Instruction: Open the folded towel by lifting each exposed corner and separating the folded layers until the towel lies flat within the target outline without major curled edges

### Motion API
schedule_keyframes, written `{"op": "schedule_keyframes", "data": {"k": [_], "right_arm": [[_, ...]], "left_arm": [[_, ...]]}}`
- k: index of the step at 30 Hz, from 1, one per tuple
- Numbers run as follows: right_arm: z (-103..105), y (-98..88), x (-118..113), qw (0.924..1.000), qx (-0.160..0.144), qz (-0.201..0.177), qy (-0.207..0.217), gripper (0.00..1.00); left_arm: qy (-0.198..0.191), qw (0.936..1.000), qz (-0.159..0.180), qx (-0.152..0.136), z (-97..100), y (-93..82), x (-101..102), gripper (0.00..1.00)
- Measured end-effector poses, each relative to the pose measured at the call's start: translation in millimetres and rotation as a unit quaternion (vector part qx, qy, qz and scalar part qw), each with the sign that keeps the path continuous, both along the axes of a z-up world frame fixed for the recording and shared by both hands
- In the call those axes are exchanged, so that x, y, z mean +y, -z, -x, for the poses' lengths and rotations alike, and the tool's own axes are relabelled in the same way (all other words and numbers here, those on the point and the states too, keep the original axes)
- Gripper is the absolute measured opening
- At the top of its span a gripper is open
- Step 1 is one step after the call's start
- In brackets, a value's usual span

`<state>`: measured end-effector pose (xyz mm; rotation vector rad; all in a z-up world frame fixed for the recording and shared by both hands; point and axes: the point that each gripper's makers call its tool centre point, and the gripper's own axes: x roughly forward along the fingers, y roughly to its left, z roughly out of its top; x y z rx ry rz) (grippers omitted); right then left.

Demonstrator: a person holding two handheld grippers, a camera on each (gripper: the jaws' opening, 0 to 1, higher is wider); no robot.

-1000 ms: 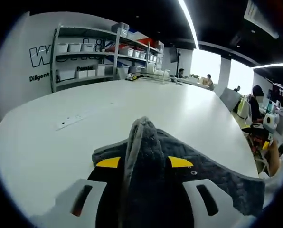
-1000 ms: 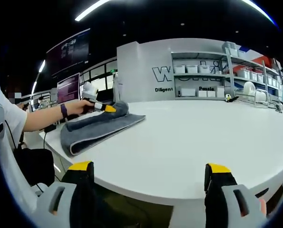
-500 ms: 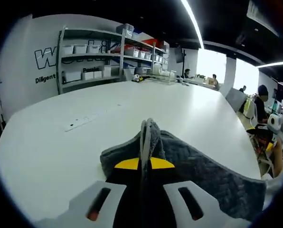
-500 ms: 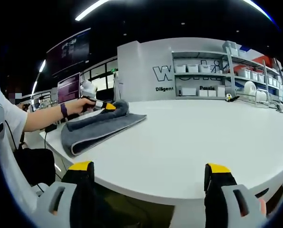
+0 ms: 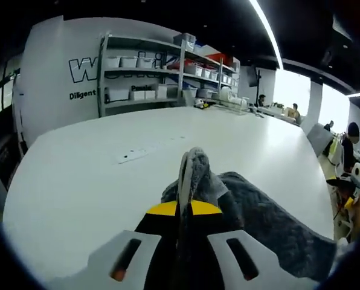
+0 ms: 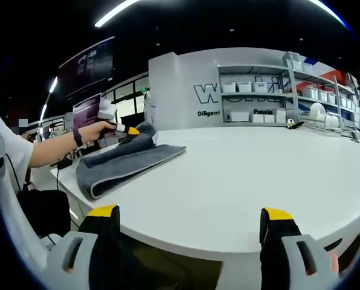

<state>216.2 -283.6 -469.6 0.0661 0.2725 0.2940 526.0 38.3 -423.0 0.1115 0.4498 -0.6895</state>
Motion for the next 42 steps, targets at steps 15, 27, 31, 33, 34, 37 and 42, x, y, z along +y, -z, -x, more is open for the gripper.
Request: {"op": "schedule_keyframes", "data": {"k": [15, 27, 31, 33, 34, 37, 42], "right_arm": [[2, 4.6, -1, 1.0, 0.003, -0.004, 0.003, 0.98], [4, 3.9, -3, 1.0, 0.003, -0.003, 0.007, 0.96], [4, 3.2, -6, 0.9999, 0.003, -0.005, 0.01, 0.96], [3, 3.6, -6, 0.9999, 0.004, -0.005, 0.011, 0.96], [3, 3.6, -6, 0.9999, 0.004, -0.004, 0.011, 0.96], [-1, 3.8, -5, 0.9999, 0.004, -0.002, 0.012, 0.96], [-8, 3.1, -1, 1.0, 0.004, 0.0, 0.006, 0.96]], "left_arm": [[-0.13, 0.9876, -0.087, -0.008, -30.2, 19.9, 93, 0.05], [-0.136, 0.9817, -0.134, -0.007, -42.5, 43.9, 111, 0.11], [-0.136, 0.9727, -0.181, -0.052, -42.0, 27.9, 118, 0.23], [-0.129, 0.9623, -0.218, -0.1, -34.6, 6.5, 119, 0.26], [-0.126, 0.9592, -0.222, -0.123, -30.5, -4.2, 117, 0.27], [-0.115, 0.9592, -0.2, -0.163, -0.7, -30.4, 104, 0.36], [-0.092, 0.9725, -0.111, -0.183, 66.0, -52.9, 81, 0.53]]}}
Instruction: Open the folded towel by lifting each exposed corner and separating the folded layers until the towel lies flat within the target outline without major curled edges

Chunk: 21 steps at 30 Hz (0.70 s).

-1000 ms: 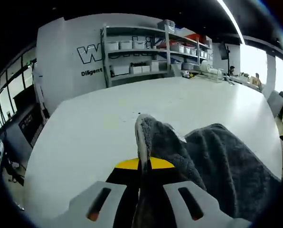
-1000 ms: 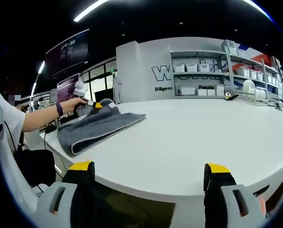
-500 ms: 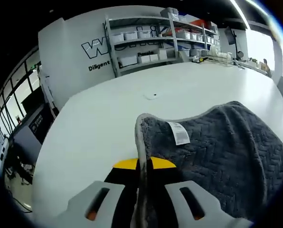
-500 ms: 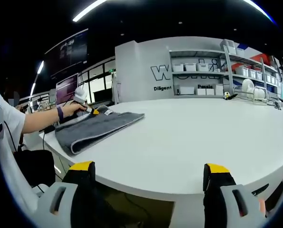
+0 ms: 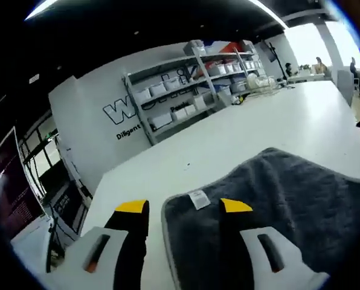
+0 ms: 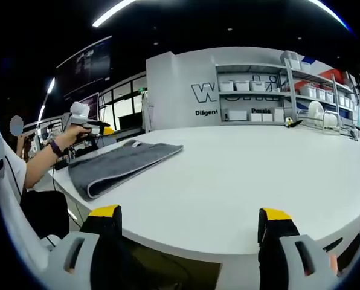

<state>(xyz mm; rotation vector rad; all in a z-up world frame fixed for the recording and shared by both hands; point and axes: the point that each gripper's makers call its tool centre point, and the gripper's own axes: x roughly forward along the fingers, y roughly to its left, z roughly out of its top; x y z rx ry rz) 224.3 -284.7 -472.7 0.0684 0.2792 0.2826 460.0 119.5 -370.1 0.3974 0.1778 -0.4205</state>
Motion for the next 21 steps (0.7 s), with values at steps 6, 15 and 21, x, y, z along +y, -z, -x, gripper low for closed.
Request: {"op": "schedule_keyframes", "data": {"k": [6, 15, 21], "right_arm": [[-6, -6.0, 6, 0.9999, -0.006, 0.004, -0.01, 0.96], [-3, -7.2, 6, 0.9999, -0.007, 0.006, -0.013, 0.96], [-2, -5.9, 5, 0.9999, -0.005, 0.003, -0.011, 0.96]], "left_arm": [[0.04, 0.9959, 0.068, 0.044, 62.7, 28.4, -20, 0.74], [0.035, 0.9885, 0.134, 0.061, 106.4, 41.0, -23, 0.96], [0.044, 0.9817, 0.164, 0.087, 126.3, 46.6, -31, 0.99]]}}
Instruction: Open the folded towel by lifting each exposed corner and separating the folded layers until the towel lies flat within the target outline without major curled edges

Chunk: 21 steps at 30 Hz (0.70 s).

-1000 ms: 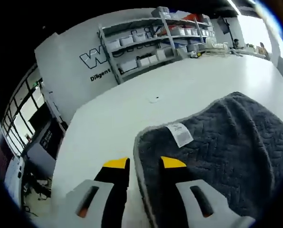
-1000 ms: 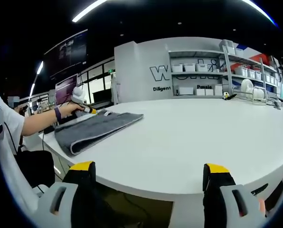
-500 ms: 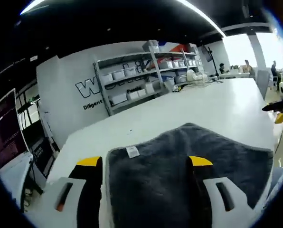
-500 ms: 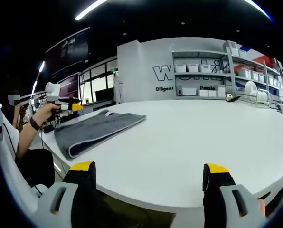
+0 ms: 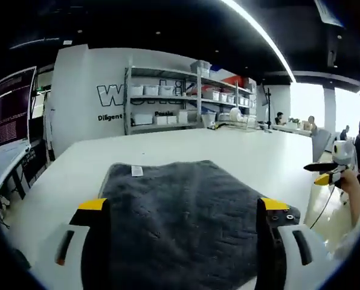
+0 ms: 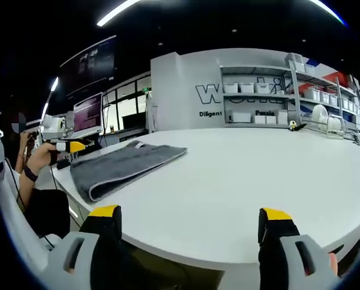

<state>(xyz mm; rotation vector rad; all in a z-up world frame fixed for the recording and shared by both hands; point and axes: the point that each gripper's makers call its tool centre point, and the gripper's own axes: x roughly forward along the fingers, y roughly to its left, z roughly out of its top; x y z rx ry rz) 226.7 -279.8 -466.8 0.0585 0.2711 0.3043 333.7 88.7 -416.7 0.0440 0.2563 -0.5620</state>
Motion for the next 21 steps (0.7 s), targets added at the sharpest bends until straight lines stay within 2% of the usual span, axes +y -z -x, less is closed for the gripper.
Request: {"op": "schedule_keyframes", "data": {"k": [5, 9, 11, 13, 16, 19, 21], "right_arm": [[1, 1.9, 4, 1.0, 0.001, -0.002, -0.003, 0.96], [1, 3.5, 4, 1.0, 0.004, -0.001, -0.001, 0.96], [1, 3.9, 3, 1.0, 0.005, -0.001, -0.001, 0.96], [1, 3.4, 3, 1.0, 0.005, -0.001, -0.001, 0.96], [1, 2.5, 3, 1.0, 0.004, 0.0, -0.001, 0.96], [1, 3.0, 3, 1.0, 0.005, 0.0, -0.001, 0.96], [0, 4.1, 4, 1.0, 0.006, -0.001, -0.001, 0.96]], "left_arm": [[0.0, 0.9999, -0.003, 0.013, 4.5, 10.7, -4, 0.99], [0.001, 0.9993, -0.011, 0.036, 5.8, 31.0, -12, 0.99], [-0.006, 0.9981, -0.007, 0.061, 6.6, 44.2, -13, 0.99], [-0.009, 0.9976, -0.007, 0.068, 5.5, 52.0, -15, 0.99], [-0.027, 0.9969, -0.01, 0.073, 4.2, 59.8, -14, 0.99], [-0.059, 0.9944, -0.039, 0.079, 0.6, 71.0, -7, 0.99], [-0.077, 0.9923, -0.039, 0.089, -0.9, 76.3, -5, 0.99]]}}
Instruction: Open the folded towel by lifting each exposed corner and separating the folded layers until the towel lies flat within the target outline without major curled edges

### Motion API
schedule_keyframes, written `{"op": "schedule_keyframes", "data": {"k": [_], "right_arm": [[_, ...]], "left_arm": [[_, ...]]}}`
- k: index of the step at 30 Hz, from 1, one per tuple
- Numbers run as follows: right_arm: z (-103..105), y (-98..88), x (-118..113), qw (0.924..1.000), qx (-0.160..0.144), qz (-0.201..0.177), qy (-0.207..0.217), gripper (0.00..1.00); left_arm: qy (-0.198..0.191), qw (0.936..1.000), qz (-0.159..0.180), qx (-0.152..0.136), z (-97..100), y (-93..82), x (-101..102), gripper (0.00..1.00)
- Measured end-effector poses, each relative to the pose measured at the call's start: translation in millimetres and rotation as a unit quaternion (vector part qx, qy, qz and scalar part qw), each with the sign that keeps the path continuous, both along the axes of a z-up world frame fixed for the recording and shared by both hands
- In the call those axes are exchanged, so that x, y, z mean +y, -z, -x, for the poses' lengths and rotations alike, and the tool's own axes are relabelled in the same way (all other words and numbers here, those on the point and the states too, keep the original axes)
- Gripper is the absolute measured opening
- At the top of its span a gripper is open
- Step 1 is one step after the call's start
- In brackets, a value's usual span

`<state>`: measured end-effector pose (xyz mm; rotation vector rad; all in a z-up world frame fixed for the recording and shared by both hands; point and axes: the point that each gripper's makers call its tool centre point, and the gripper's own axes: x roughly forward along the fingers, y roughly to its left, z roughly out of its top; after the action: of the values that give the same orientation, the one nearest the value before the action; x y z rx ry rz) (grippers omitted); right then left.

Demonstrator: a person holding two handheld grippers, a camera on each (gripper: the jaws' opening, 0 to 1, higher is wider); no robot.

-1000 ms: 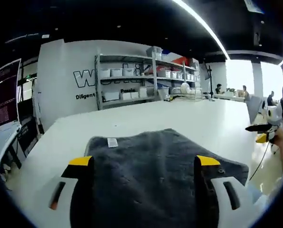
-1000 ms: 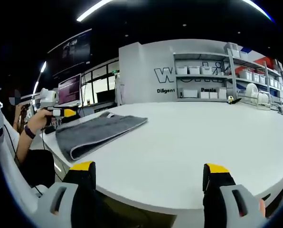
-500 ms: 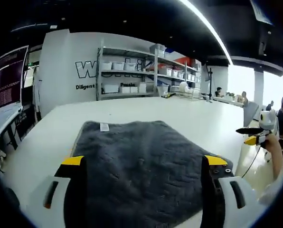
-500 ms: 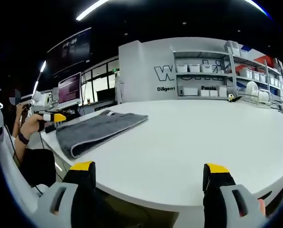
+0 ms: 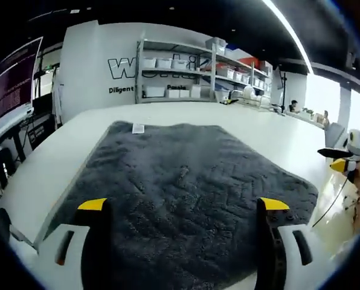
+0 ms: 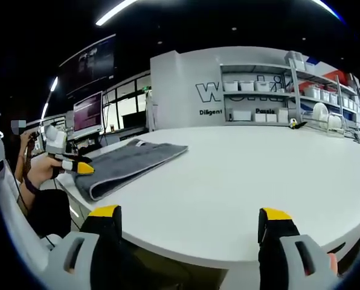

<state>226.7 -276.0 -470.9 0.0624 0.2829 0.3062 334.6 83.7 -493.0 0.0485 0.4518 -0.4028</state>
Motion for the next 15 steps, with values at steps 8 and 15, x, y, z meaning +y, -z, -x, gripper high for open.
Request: {"op": "schedule_keyframes", "data": {"k": [8, 15], "right_arm": [[-2, 2.9, 3, 1.0, 0.004, -0.001, -0.005, 0.96], [-3, 5.8, 2, 1.0, 0.006, -0.003, -0.004, 0.96]], "left_arm": [[-0.03, 0.9993, -0.011, -0.018, -9.3, 4.8, 0, 0.98], [-0.024, 0.9992, -0.014, -0.028, -16.1, 5.6, -3, 0.99]]}}
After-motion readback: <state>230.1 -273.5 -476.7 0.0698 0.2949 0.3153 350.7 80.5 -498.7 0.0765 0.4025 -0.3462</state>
